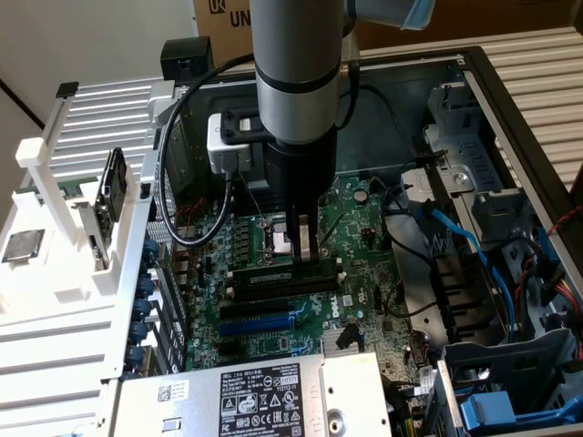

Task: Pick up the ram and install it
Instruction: 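Insert the ram into the slot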

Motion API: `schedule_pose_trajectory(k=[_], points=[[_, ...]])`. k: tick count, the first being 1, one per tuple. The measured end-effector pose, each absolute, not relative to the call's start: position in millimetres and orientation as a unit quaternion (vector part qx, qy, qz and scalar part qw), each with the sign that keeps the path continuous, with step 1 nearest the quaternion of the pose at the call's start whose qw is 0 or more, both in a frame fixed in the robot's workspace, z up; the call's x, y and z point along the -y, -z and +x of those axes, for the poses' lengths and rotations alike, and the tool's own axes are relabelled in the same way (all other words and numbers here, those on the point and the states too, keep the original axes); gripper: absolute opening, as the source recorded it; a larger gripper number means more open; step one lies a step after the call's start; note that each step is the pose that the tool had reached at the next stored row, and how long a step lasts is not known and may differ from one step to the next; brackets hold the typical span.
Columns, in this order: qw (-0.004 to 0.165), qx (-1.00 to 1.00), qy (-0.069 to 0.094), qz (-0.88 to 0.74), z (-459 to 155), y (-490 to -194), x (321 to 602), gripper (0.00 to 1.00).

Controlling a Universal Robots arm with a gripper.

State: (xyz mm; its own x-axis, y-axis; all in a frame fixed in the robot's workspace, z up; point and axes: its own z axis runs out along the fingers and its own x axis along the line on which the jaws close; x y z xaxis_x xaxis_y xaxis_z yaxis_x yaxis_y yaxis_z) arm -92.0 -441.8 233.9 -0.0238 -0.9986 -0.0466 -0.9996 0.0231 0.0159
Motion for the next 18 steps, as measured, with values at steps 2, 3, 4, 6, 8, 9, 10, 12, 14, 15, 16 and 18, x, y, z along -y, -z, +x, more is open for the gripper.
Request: schedule_pose_trajectory(k=[2,3,4,6,8,9,10,12,14,15,16,18], points=[[0.011,-0.715,-0.022,-0.699,-92.0,-233.9,441.7,0.12],[0.011,-0.715,-0.022,-0.699,-92.0,-233.9,441.7,0.12],[0.011,-0.715,-0.022,-0.699,-92.0,-233.9,441.7,0.12],[0.011,-0.715,-0.022,-0.699,-92.0,-233.1,441.7,0.12],[0.011,-0.715,-0.022,-0.699,-92.1,-232.6,441.7,0.12],[0.011,-0.715,-0.022,-0.699,-92.1,-232.5,441.7,0.12],[0.011,-0.715,-0.022,-0.699,-92.1,-232.3,441.7,0.12],[0.011,-0.715,-0.022,-0.699,-92.2,-232.2,441.7,0.12],[0.011,-0.714,-0.022,-0.699,-92.3,-232.0,441.8,0.12],[0.011,-0.714,-0.022,-0.7,-92.4,-232.1,441.8,0.12],[0.011,-0.714,-0.022,-0.7,-92.4,-232.1,441.9,0.12],[0.011,-0.712,-0.022,-0.702,-92.4,-232.1,442.0,0.12]])
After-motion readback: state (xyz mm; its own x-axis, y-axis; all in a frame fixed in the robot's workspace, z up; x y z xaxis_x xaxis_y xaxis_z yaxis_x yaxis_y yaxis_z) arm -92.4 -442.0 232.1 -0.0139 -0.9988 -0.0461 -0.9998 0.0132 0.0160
